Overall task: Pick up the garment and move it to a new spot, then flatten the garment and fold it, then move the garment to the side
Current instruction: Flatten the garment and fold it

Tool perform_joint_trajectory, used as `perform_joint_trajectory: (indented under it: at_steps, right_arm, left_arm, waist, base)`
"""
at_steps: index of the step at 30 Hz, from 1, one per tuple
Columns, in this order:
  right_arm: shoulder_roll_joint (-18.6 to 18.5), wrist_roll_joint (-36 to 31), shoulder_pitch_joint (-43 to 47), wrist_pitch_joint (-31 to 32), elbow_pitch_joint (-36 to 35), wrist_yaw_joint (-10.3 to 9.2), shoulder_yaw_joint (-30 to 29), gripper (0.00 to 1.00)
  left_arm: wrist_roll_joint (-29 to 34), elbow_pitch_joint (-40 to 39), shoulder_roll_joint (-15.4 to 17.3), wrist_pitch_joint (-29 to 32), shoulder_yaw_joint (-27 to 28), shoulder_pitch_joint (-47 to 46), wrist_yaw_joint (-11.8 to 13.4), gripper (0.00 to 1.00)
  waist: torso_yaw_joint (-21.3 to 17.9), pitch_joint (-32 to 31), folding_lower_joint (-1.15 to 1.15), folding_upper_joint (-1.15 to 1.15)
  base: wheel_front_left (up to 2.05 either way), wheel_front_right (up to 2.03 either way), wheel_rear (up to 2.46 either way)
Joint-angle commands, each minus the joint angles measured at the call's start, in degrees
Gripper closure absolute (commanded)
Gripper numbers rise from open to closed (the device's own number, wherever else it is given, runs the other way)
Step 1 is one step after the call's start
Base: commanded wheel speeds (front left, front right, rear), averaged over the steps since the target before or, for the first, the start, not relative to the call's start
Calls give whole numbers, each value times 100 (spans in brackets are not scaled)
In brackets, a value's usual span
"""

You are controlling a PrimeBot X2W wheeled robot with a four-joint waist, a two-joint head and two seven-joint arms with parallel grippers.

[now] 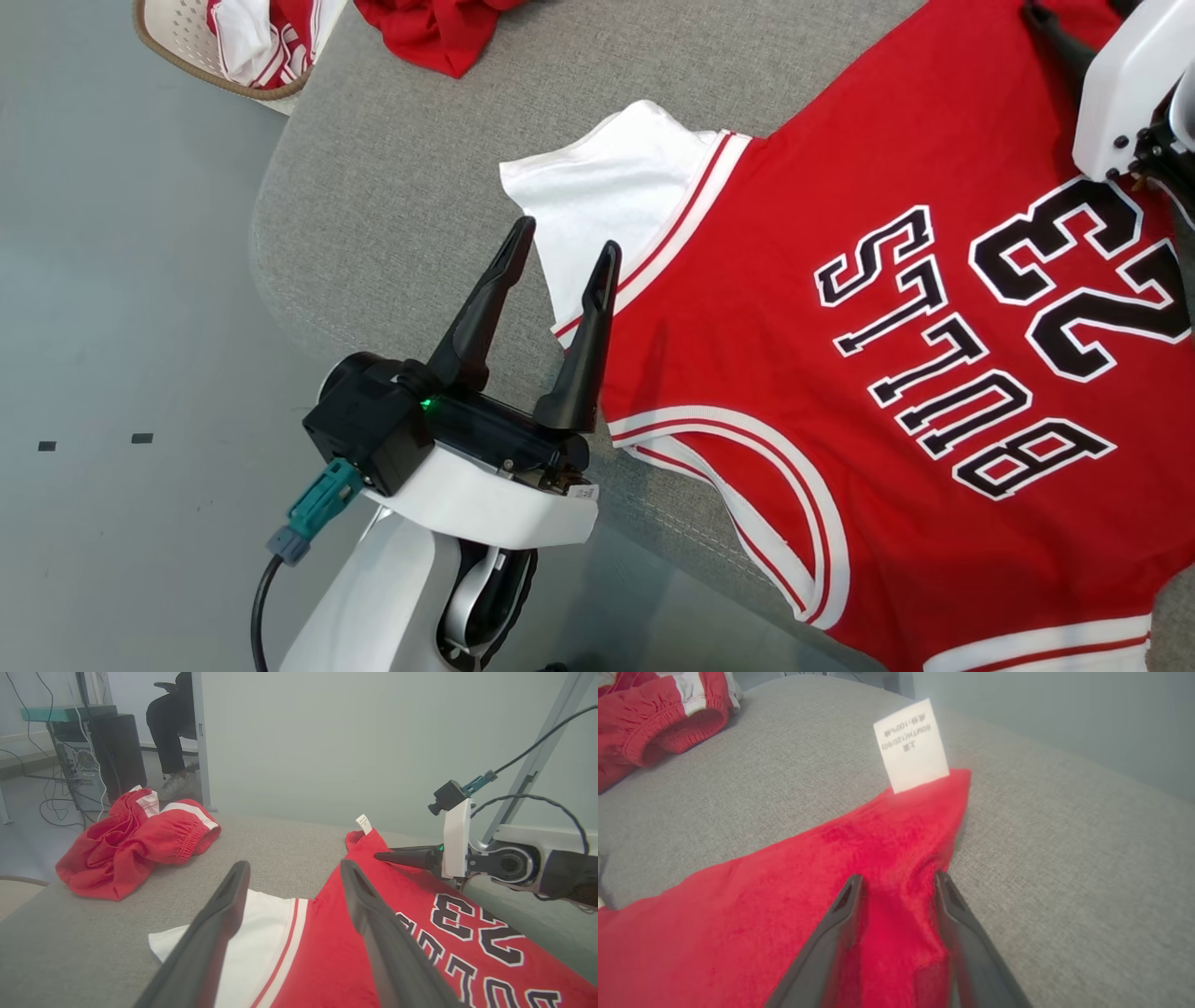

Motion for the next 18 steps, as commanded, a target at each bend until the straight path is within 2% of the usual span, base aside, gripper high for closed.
perform_joint_trajectory:
  at_steps: [1, 6, 13, 18]
  right_arm:
    - [4, 77, 86, 35, -155, 25, 94, 100]
    - [-258, 469, 97, -202, -163, 25, 315, 100]
    - [-708, 931, 425, -1241, -89, 25, 61, 100]
    - [-873, 921, 839, -1833, -145, 25, -68, 100]
  left_arm:
    - [-46, -118, 152, -26, 172, -132, 39, 0]
    - [-58, -43, 152, -26, 93, -180, 37, 0]
    - [-73, 107, 151, -26, -38, -233, -13, 0]
    - [35, 321, 151, -26, 13, -291, -86, 0]
  waist:
    - [-1, -15, 0, 0]
    - [-3, -122, 0, 0]
    - [-49, -385, 0, 0]
    - [-452, -555, 0, 0]
  base:
    - [0, 0, 0]
    - [0, 0, 0]
    - [0, 0, 0]
    - [0, 0, 0]
